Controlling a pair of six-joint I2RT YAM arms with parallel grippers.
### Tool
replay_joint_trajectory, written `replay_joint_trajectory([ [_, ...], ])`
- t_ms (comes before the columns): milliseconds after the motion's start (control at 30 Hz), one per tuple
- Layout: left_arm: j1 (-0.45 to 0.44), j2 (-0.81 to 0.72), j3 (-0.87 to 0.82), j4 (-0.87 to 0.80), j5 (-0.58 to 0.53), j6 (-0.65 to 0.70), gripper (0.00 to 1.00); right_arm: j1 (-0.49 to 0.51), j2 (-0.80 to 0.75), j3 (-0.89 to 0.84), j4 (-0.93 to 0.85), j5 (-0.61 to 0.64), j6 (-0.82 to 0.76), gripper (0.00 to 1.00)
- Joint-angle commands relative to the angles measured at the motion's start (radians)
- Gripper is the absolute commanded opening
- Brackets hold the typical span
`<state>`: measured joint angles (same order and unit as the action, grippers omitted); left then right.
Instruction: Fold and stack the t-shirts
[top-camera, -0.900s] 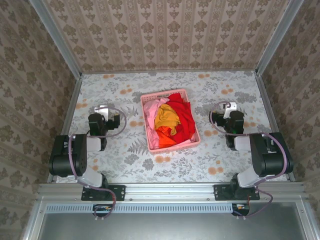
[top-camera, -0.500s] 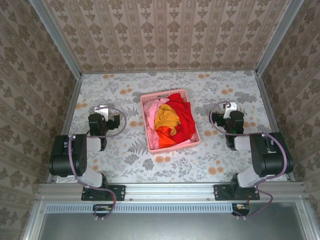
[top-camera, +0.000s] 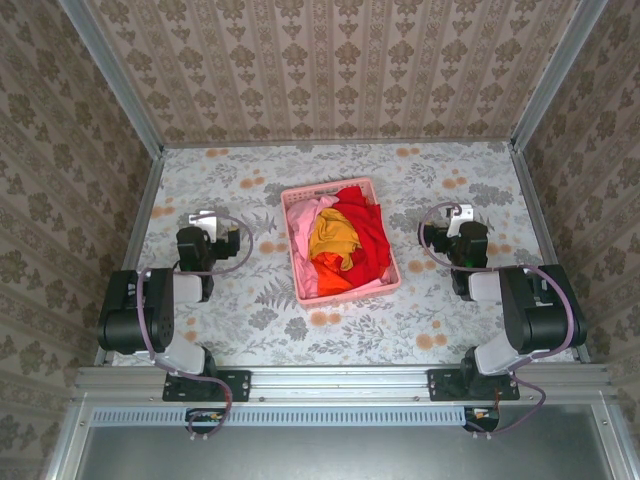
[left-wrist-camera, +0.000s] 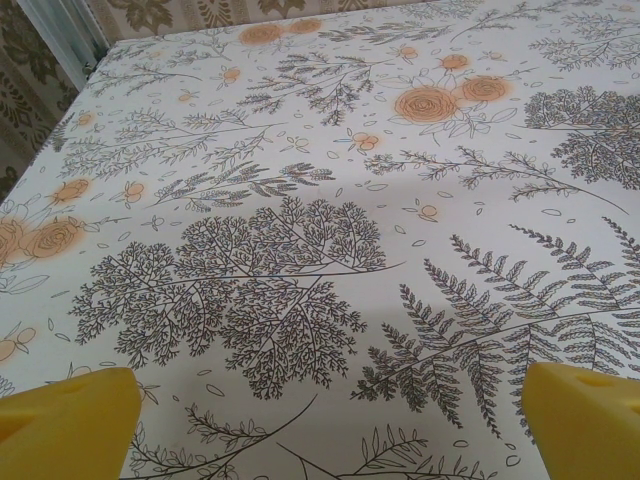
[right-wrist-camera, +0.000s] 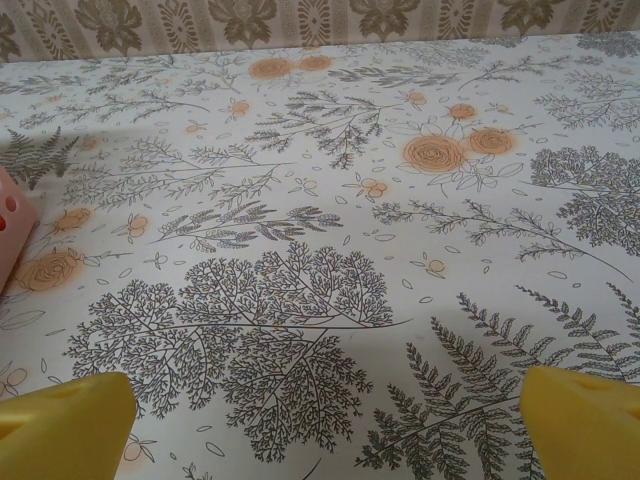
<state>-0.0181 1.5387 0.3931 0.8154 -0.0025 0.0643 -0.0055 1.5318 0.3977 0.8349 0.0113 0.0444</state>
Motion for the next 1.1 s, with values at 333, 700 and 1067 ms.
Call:
replay_joint_trajectory([
  [333, -0.126, -0.299, 0.093, -0.297, 0.019, 0.156, 1.0, 0.056, -0.426, 0.114, -0.483, -0.026, 0.007, 1.0],
  [700, -0.202, -0.422, 0.373, -0.882, 0.246, 0.245, 1.0, 0.432, -0.435, 0.384, -0.75, 0.069, 0.178, 1.0],
  [1067, -0.103, -0.684, 0.443, -1.373, 0.449, 0.347, 1.0, 0.829, -0.026, 0.673, -0.834, 0.187, 0.353, 0.83],
])
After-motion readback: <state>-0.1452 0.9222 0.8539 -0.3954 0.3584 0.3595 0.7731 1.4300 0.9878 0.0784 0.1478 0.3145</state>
